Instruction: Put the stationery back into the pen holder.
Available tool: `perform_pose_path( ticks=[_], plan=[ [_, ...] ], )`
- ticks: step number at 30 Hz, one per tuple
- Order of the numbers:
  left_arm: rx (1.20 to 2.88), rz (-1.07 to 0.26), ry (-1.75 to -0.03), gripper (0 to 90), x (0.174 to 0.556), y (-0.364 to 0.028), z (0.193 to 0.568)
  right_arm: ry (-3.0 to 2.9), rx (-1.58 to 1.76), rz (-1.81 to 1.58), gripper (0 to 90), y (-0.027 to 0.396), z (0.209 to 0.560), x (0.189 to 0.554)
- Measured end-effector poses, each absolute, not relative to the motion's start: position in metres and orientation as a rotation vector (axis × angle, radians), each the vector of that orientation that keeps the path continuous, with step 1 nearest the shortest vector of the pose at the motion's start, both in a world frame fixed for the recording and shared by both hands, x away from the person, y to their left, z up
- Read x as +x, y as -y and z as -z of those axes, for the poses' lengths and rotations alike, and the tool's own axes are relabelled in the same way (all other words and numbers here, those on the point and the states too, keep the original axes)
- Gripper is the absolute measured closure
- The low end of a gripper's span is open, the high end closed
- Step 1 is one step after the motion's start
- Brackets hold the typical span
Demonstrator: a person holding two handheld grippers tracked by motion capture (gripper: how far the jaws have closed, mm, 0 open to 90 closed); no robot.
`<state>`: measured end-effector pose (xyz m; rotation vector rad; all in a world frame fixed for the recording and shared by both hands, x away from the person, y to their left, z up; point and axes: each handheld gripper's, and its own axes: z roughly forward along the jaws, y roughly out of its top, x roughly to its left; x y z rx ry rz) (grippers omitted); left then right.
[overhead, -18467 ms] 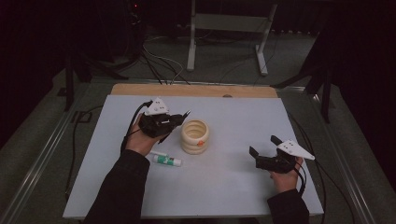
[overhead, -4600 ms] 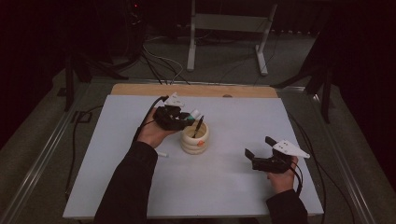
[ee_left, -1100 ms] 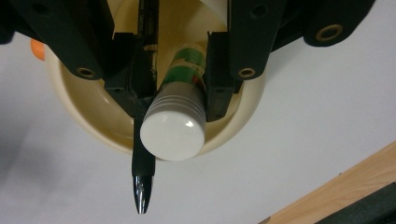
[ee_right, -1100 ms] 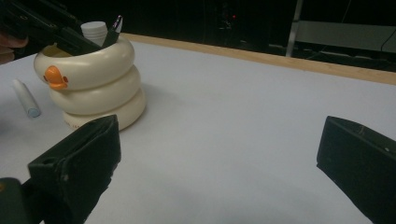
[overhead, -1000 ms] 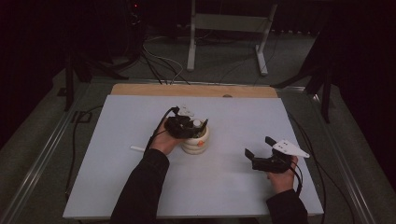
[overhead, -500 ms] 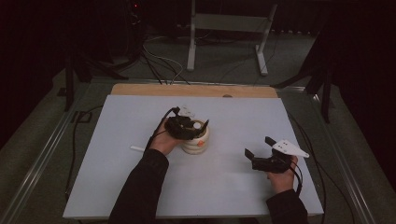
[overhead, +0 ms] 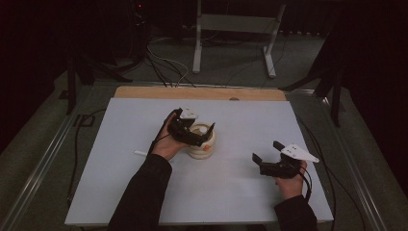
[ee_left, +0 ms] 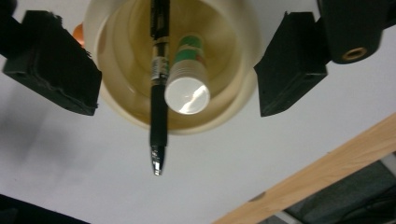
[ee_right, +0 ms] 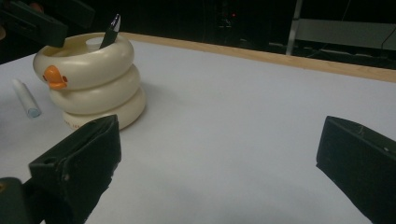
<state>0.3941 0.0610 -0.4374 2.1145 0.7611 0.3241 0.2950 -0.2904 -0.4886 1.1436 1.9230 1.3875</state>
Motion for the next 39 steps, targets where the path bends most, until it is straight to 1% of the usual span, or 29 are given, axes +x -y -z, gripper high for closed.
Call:
perform_pose_path(
  ticks=[3,5,10,20,28,39],
  plan=[
    [2.093,-0.331,-0.793,5.8,0.396,-0.067,0.435,-1.922,1.145,-1.388,0.0,0.291,0.489,0.295],
    [2.085,-0.336,-0.805,2.4,0.396,-0.071,0.433,-1.923,1.144,-1.388,0.0,0.290,0.489,0.295],
    [2.069,-0.306,-0.811,1.2,0.396,-0.080,0.429,-1.921,1.147,-1.389,0.0,0.291,0.489,0.295],
    [2.087,-0.323,-0.811,0.5,0.391,-0.094,0.420,-1.923,1.147,-1.391,0.0,0.291,0.489,0.295],
    [2.130,-0.313,-0.820,0.6,0.391,-0.109,0.423,-1.922,1.153,-1.393,0.0,0.292,0.489,0.296],
    [2.180,-0.337,-0.816,0.6,0.389,-0.128,0.426,-1.923,1.152,-1.394,0.0,0.293,0.489,0.296]
  ],
)
